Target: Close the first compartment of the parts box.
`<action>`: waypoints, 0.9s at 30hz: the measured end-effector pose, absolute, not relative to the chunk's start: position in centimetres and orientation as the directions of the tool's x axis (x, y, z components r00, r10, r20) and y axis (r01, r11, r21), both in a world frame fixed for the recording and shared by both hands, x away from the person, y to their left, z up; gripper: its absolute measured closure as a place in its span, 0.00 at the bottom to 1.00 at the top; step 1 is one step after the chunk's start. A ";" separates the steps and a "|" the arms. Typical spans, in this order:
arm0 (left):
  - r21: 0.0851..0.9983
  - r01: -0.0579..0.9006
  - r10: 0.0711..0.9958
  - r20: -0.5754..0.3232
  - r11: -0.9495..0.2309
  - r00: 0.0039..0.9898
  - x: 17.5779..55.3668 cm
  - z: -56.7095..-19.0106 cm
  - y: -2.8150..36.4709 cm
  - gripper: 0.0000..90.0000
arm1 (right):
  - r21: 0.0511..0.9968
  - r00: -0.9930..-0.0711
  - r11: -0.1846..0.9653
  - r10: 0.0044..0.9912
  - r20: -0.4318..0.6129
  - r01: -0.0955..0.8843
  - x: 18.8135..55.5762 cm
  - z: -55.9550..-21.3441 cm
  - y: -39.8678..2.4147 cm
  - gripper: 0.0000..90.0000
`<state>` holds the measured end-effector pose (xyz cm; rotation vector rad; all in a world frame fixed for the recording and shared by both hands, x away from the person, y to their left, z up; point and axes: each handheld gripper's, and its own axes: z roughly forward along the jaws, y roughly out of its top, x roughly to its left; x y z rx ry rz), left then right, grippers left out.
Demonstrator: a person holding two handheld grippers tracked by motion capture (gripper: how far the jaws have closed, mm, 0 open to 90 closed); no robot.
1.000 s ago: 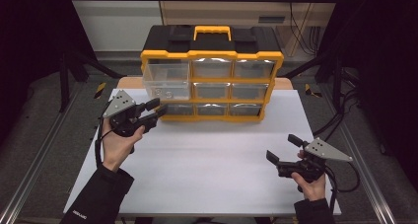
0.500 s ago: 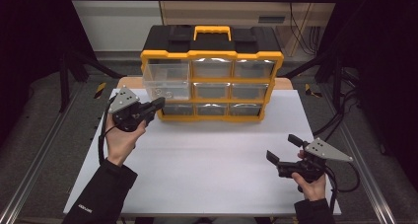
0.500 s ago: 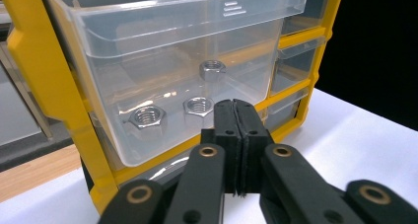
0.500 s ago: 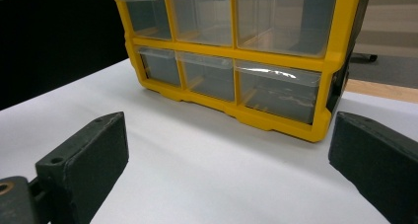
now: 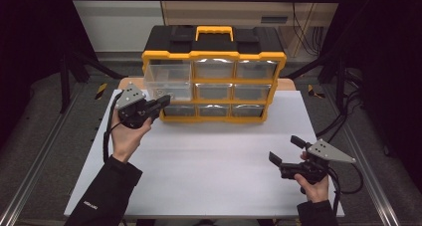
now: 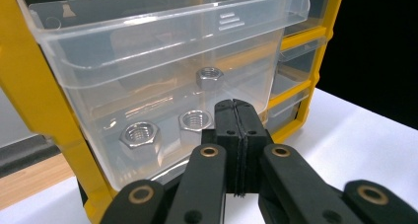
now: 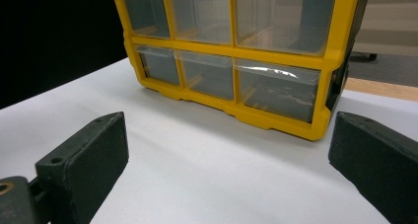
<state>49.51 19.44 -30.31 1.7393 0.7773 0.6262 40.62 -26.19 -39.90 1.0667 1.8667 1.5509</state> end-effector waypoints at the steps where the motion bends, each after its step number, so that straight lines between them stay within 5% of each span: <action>1: 0.959 0.195 0.761 0.033 -0.207 0.647 49.6 -30.3 19.4 0.99 | 0.965 -0.577 0.053 0.810 0.108 0.255 40.6 -39.9 -26.2 0.02; 27: 0.951 0.179 0.771 0.085 -0.252 0.631 51.2 -30.1 18.9 0.99 | 0.966 -0.579 0.050 0.808 0.109 0.252 40.6 -39.8 -26.0 0.02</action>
